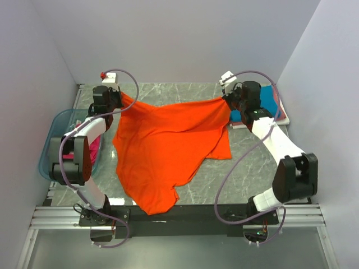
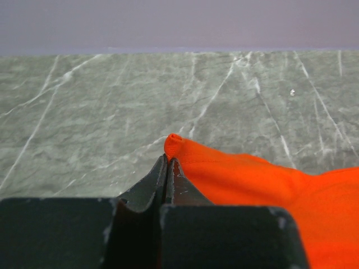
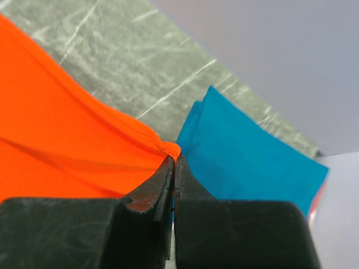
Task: Fold and stack the t-shirts
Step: Flatten the tshirt out
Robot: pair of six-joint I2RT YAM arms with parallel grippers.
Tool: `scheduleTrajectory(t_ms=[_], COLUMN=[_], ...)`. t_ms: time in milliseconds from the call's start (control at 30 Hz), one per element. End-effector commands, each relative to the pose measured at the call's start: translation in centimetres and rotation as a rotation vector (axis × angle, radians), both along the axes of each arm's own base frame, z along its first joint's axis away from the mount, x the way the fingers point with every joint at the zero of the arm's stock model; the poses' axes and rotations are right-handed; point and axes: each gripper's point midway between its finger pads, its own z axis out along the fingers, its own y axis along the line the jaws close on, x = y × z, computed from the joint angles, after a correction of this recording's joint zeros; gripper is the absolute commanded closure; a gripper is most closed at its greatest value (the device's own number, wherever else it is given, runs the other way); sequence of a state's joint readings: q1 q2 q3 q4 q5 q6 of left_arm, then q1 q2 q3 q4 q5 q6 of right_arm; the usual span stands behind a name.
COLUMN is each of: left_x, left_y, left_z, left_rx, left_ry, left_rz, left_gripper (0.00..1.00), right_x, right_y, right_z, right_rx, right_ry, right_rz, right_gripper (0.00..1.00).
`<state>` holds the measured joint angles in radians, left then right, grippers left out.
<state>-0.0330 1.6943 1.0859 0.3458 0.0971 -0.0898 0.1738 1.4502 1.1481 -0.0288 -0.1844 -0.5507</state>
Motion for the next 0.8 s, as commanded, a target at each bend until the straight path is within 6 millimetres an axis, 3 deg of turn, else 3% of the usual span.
scheduleTrajectory(t_ms=[0, 33, 100, 167, 200, 300, 333, 633, 767], left_x=[-0.3, -0.4, -0.4, 0.0, 0.2, 1.1, 1.4, 3.6, 4.5], left_y=[2.5, 3.1, 3.3, 4.7, 4.4, 3.7, 3.6, 3.2, 4.1], left_z=[5.1, 5.3, 5.8, 5.4, 5.2, 4.1, 3.2, 2.2, 2.1], left_rx=[0.046, 0.049, 0.044, 0.04, 0.034, 0.02, 0.015, 0.003, 0.019], left_ry=[-0.126, -0.127, -0.134, -0.124, -0.115, -0.089, -0.072, -0.053, -0.047], left_rz=[0.1, 0.111, 0.117, 0.145, 0.128, 0.088, 0.081, 0.063, 0.108], left_gripper=[1.0, 1.0, 1.0, 1.0, 1.0, 1.0, 1.0, 1.0, 1.0], right_x=[2.2, 3.0, 4.2, 5.2, 5.9, 7.3, 7.6, 11.8, 13.5], right_y=[0.0, 0.1, 0.6, 1.1, 1.3, 2.1, 2.1, 2.0, 1.9], right_z=[-0.3, -1.9, -1.8, -3.6, -3.1, -4.8, -4.9, -7.1, -7.0], right_rx=[0.009, 0.006, 0.024, 0.034, 0.041, 0.039, 0.036, -0.004, -0.016], right_ry=[0.014, 0.049, 0.055, 0.102, 0.093, 0.128, 0.129, 0.146, 0.128], right_rz=[-0.019, -0.023, -0.017, -0.015, -0.01, -0.003, -0.007, -0.043, -0.062], right_gripper=[1.0, 1.0, 1.0, 1.0, 1.0, 1.0, 1.0, 1.0, 1.0])
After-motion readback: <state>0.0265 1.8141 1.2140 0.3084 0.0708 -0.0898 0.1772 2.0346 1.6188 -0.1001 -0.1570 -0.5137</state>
